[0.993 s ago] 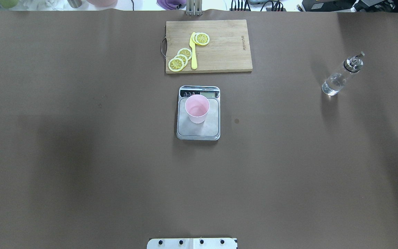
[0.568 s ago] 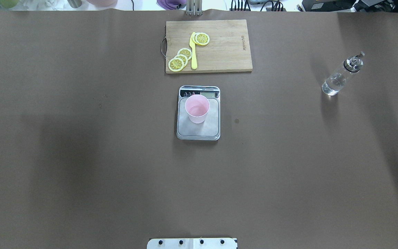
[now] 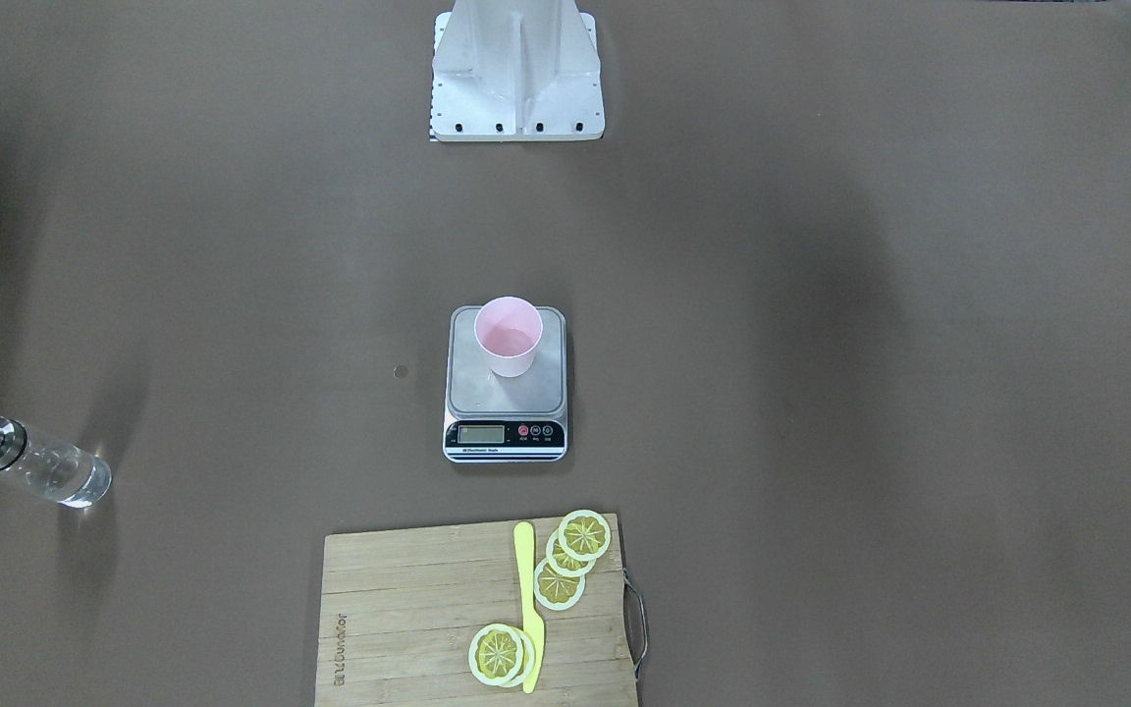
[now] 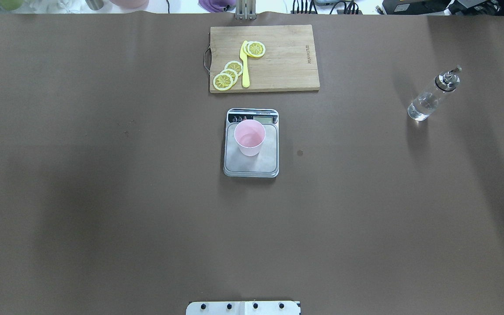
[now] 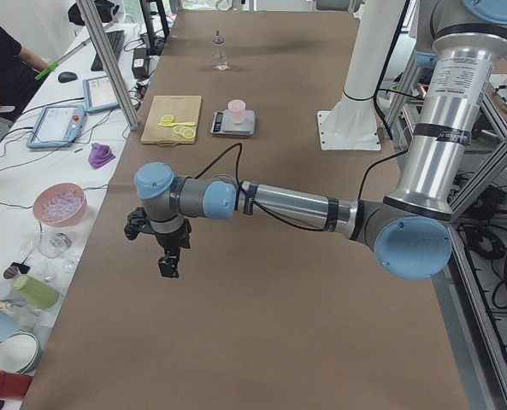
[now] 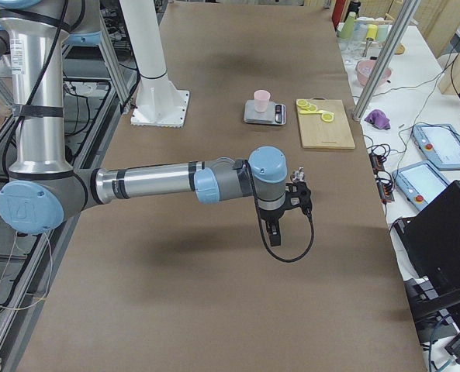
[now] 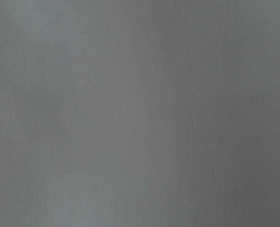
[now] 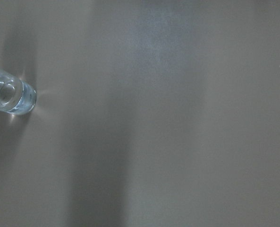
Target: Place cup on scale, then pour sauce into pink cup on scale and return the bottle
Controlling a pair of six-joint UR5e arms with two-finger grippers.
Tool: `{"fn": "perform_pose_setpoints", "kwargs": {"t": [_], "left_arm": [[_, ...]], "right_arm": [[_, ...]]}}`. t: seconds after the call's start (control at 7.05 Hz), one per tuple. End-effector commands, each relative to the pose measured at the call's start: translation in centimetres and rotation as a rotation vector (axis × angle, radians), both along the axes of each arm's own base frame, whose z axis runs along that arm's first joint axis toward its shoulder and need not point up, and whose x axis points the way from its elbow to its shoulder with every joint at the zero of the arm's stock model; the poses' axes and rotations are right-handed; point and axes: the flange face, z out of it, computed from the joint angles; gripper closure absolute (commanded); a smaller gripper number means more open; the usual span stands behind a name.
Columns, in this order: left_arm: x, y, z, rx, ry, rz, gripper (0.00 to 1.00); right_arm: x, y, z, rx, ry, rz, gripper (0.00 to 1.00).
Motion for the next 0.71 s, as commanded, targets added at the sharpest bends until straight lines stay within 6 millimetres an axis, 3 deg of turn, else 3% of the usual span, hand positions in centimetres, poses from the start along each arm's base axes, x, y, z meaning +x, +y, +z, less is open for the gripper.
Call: {"fn": "perform_pose_setpoints", "kwargs": {"t": [0.0,0.28,0.57], "left_arm": [[-3.5,3.1,3.2,-0.028,0.02,0.068,0.01],[-3.6,5.6,6.0,-0.064,0.024,0.068,0.01],[-3.8,5.7,5.9,-0.06,0.022,0.068,0.01]], "right_arm": [[0.2,1.0,0.6,-0.102,-0.034,-0.031,0.0],[0.3,2.0,2.7,-0.14,-0.033,-0.03,0.0],[0.4,1.5,4.4,-0.173,0.001,-0.028,0.0]]}}
